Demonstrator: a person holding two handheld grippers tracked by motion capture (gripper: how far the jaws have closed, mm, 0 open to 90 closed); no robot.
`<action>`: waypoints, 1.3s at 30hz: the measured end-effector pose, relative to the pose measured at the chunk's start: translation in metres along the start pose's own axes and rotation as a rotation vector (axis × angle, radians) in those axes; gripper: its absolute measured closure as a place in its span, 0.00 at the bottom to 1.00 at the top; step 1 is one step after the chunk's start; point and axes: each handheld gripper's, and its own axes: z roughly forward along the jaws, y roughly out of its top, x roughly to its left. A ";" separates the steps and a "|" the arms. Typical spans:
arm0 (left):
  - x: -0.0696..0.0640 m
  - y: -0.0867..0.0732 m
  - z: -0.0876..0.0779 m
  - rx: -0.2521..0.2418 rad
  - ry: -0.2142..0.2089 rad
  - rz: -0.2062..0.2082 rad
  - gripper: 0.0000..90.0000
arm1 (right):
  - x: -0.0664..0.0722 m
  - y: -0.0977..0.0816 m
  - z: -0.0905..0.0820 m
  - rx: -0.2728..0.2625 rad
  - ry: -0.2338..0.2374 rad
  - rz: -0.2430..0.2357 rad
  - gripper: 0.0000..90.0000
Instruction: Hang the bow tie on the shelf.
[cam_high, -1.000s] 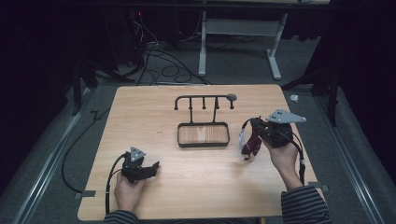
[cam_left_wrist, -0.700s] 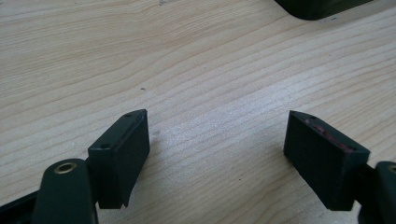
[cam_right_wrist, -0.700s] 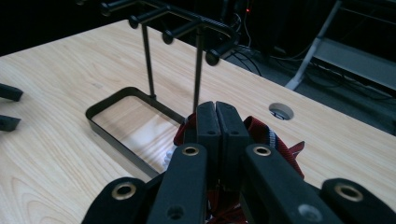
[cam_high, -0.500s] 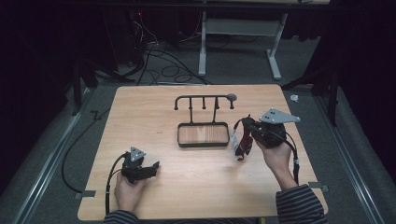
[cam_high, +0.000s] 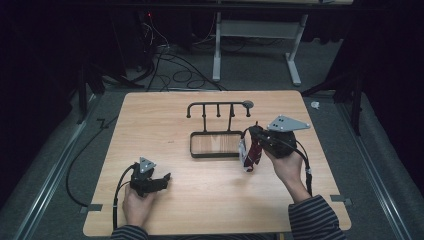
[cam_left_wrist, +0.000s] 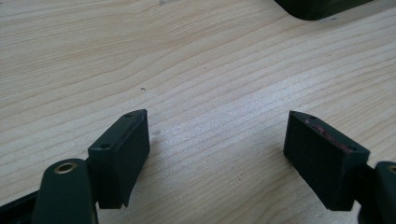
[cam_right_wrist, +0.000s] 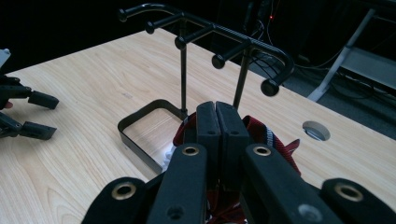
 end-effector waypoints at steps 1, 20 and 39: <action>0.000 0.000 0.000 0.000 0.000 0.000 0.26 | 0.001 0.002 0.002 -0.001 0.004 0.000 1.00; 0.000 0.000 0.000 0.000 0.000 0.000 0.26 | 0.013 0.017 0.023 -0.006 0.046 -0.012 1.00; 0.000 0.000 0.000 0.000 0.000 -0.001 0.26 | 0.018 0.031 0.048 -0.001 0.073 0.011 1.00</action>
